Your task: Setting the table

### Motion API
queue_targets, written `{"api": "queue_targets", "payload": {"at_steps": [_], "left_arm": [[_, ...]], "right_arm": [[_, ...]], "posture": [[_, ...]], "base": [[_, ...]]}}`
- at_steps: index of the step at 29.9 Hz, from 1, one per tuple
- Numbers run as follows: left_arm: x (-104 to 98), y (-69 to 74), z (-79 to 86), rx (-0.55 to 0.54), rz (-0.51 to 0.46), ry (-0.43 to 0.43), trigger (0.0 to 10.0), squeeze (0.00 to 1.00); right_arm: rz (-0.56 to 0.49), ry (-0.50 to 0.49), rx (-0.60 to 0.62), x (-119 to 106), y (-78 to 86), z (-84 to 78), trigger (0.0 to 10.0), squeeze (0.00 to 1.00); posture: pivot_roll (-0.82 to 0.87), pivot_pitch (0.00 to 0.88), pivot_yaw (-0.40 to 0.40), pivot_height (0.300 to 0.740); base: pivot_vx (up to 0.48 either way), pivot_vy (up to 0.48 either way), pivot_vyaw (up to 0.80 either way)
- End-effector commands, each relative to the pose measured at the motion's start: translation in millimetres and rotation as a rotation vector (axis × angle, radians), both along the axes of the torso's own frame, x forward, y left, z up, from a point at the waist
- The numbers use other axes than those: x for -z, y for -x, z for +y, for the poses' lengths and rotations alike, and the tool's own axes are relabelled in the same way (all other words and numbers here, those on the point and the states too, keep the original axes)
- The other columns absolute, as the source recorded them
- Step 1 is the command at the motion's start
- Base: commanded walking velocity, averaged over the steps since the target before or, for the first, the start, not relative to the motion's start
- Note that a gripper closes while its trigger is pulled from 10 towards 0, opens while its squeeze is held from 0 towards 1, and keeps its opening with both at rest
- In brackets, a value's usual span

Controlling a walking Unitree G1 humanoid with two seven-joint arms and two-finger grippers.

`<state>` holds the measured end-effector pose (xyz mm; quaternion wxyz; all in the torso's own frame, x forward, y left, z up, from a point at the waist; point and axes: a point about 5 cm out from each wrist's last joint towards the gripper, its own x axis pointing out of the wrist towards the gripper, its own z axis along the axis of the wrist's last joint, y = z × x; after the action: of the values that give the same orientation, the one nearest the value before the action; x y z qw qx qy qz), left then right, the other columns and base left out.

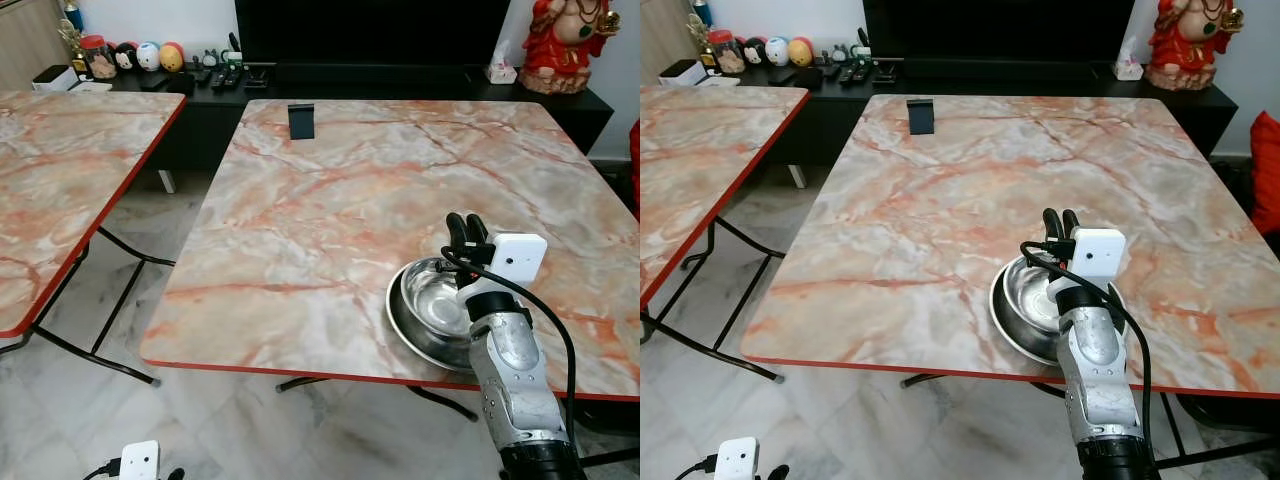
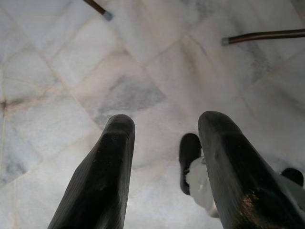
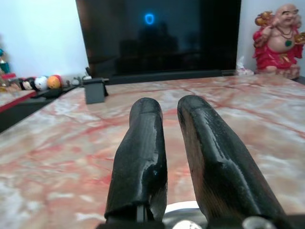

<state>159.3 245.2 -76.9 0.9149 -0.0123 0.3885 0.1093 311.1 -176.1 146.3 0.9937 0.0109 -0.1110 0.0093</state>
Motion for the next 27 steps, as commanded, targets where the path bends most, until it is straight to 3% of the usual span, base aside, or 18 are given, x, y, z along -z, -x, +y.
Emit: {"api": "queue_targets", "payload": {"at_steps": [1, 8, 11, 27], "left_arm": [[2.0, 7.2, 5.8, -0.022, 0.028, 0.001, 10.0, 0.0], [0.3, -2.0, 0.4, -0.018, 0.018, 0.003, 10.0, 0.0], [1.9, -6.9, -13.9, -0.007, 0.012, 0.01, 10.0, 0.0], [4.8, -6.6, -27.5, -0.002, 0.009, 0.016, 10.0, 0.0]], "right_arm": [[-0.011, -0.012, -0.012, -2.0, -2.3, 5.3, 10.0, 0.0], [-0.007, -0.015, -0.015, -2.0, -5.1, 7.5, 10.0, 0.0], [-0.009, -0.015, -0.017, -3.0, -6.2, 8.3, 10.0, 0.0], [-0.011, -0.02, -0.037, -3.2, -6.9, 13.4, 10.0, 0.0]], "posture": [[-0.04, 0.031, 0.024, 0.74], [-0.03, 0.042, 0.024, 0.74], [-0.03, 0.047, 0.024, 0.74], [-0.03, 0.053, 0.025, 0.74]], "base": [[0.0, 0.379, 0.0], [0.0, 0.38, 0.0], [0.0, 0.38, 0.0], [0.0, 0.376, 0.0]]}}
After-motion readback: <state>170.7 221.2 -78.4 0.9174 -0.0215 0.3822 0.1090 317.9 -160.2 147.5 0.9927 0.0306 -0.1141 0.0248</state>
